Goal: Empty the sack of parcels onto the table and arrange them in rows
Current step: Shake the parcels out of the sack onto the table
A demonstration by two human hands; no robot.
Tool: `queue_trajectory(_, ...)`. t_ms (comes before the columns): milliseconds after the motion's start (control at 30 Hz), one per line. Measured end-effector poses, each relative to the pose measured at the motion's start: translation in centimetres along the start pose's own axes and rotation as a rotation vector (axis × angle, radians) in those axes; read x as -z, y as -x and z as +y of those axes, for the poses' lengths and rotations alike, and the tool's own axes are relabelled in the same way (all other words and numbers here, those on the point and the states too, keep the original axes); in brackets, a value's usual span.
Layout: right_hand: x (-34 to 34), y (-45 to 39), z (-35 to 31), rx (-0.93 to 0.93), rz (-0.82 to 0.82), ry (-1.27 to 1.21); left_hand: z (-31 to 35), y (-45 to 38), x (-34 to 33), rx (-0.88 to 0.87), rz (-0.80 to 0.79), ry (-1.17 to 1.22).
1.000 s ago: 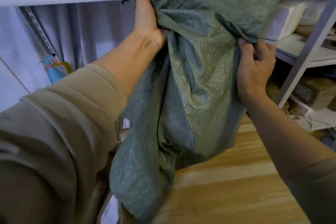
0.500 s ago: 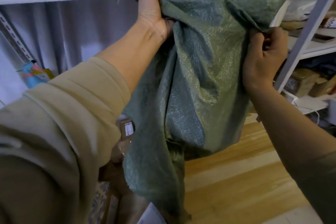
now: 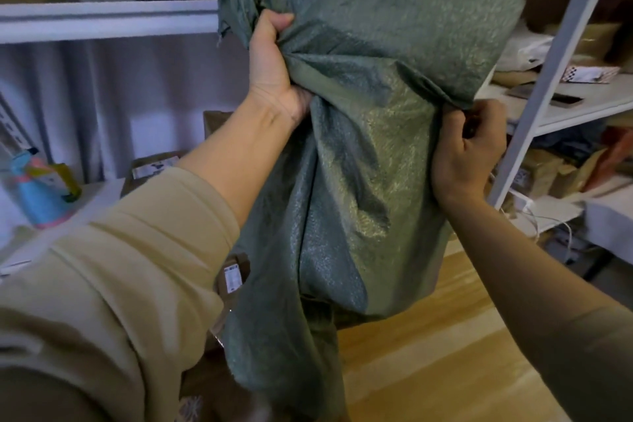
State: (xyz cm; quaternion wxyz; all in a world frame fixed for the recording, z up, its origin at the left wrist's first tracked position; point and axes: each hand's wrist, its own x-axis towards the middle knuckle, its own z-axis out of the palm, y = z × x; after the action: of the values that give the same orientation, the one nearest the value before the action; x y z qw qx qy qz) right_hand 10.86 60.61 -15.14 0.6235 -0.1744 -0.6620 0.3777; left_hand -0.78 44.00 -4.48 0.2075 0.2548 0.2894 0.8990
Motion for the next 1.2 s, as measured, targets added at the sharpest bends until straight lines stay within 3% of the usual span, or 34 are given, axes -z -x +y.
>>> queue_trajectory(267, 0.9, -2.7, 1.7, 0.009, 0.003, -0.048, -1.3, 0.5, -2.8, -0.03, 0.027, -0.027)
queue_trajectory(467, 2.5, -5.7, 2.2, 0.142, 0.028, -0.074, -3.1, 0.0, -4.8, -0.051, 0.008, -0.047)
queue_trajectory(567, 3.3, -5.7, 3.7, -0.019, -0.051, -0.052, -3.8, 0.0, -5.2, -0.049, 0.018, -0.055)
queue_trajectory(733, 6.0, -2.7, 6.1, -0.44, -0.216, -0.089, -4.4, 0.4, -5.1, -0.045, 0.014, -0.034)
queue_trajectory(900, 7.8, -1.2, 7.7, -0.939, -0.568, -0.211, -5.2, 0.7, -5.1, -0.007, 0.005, -0.035)
queue_trajectory(1033, 7.2, -1.2, 7.2, -0.953, -0.508, -0.305, -5.8, 0.4, -4.6, 0.011, 0.017, -0.044)
queue_trajectory(1200, 5.7, -1.1, 6.1, -0.962, -0.207, -0.285, -6.1, 0.4, -4.7, 0.048, -0.022, -0.05)
